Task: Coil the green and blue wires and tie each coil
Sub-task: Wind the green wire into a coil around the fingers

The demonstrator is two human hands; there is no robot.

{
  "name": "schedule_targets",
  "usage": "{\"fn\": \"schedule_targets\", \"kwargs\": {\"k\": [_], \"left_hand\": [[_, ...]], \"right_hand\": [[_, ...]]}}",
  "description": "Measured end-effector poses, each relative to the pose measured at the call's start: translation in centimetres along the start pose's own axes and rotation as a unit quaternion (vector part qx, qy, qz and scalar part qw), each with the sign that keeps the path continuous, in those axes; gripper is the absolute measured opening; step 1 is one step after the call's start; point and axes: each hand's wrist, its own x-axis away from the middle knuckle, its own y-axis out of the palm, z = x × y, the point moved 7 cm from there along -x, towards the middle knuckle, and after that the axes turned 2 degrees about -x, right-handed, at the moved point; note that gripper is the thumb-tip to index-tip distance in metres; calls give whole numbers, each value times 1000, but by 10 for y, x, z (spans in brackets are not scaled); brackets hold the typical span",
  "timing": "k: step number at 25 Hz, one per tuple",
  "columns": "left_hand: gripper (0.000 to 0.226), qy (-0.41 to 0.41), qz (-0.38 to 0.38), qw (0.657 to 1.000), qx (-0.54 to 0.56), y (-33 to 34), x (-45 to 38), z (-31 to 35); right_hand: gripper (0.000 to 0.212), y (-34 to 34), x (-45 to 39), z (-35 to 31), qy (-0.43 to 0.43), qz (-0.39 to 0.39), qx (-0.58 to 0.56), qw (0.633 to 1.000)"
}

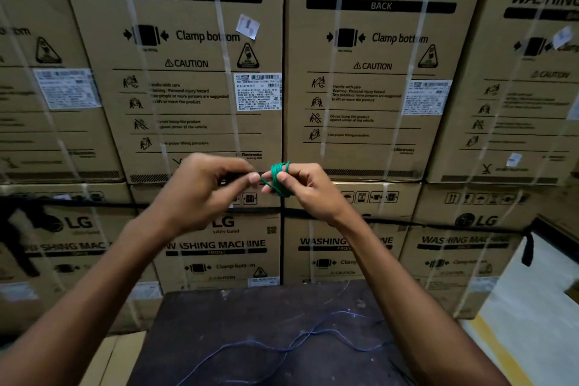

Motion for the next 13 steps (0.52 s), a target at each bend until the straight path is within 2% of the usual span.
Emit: {"fn": "schedule_targets", "kwargs": {"k": [2, 5, 9, 13], "left_hand": [[16, -25, 16, 999, 46, -12, -18, -12], [16, -65, 19, 986, 151, -8, -38, -27], [17, -141, 5, 940, 309, 25, -36, -49], [25, -181, -17, 910, 374, 73, -15, -55]], "right_hand": [[30, 13, 6, -6, 10, -75, -7, 997], [35, 23, 15, -24, 12, -140, -135, 981], [37, 26, 19, -40, -4, -157, -271, 950], [36, 22, 12, -44, -11, -101, -366, 925]]}}
